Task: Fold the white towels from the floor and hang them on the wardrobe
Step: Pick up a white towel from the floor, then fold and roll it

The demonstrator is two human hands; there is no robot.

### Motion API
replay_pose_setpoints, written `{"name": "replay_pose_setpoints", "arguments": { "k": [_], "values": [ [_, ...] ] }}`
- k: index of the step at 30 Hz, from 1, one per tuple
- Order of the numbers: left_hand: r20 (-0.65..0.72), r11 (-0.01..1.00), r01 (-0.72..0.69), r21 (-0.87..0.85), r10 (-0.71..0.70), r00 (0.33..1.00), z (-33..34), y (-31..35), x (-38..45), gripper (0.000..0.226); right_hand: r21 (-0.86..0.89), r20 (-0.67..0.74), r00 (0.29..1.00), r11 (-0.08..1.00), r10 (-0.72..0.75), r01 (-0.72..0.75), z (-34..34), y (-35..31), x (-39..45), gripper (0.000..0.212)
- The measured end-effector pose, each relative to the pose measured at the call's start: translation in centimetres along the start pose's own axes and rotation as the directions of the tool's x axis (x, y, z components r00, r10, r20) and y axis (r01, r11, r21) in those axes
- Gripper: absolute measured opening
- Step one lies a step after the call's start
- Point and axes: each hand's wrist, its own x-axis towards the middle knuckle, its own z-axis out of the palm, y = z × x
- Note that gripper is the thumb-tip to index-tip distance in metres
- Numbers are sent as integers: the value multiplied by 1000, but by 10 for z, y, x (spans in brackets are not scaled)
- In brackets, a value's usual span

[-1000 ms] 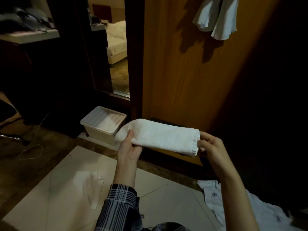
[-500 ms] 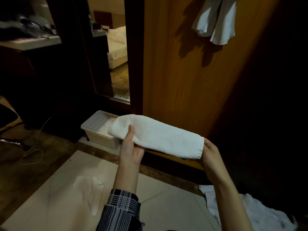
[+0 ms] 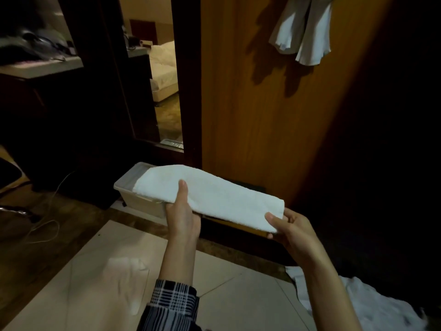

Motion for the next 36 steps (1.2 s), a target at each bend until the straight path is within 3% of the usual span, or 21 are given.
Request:
{"name": "replay_pose_setpoints", "arguments": {
  "k": [6, 10, 14, 18, 22, 25, 30, 33, 36],
  "values": [
    [-51, 1000, -6, 14, 6, 999, 4, 0, 8, 41, -58, -11, 996, 995, -84, 84, -1, -21, 14, 19],
    [-27, 1000, 5, -11, -6, 1000, 4, 22, 24, 41, -207, -24, 992, 971, -123, 116, 9, -43, 31, 14],
    [26, 999, -11, -34, 12, 1000, 8, 48, 40, 30, -285, -45, 991, 953, -122, 105, 22, -65, 54, 5],
    [-11, 997, -71, 9, 71, 997, 16, 72, 58, 28, -366, -64, 983, 920, -174, 140, 33, -95, 75, 6],
    [9, 983, -154, 103, 154, 988, 29, 85, 73, 28, -578, -23, 925, 760, -379, 297, 30, -124, 84, 8],
    [56, 944, -252, 215, 246, 968, 40, 93, 86, 32, -709, -34, 840, 606, -541, 361, 20, -148, 90, 8],
    [260, 757, -435, 488, 350, 900, 68, 110, 106, 40, -755, -69, 732, 515, -678, 406, 4, -191, 105, 18],
    [429, 467, -557, 687, 359, 829, 93, 121, 117, 51, -738, -83, 717, 526, -692, 423, -9, -214, 115, 19],
    [574, 170, -651, 739, 345, 742, 129, 129, 123, 78, -722, -94, 694, 529, -713, 446, -20, -238, 125, 20]
  ]
}}
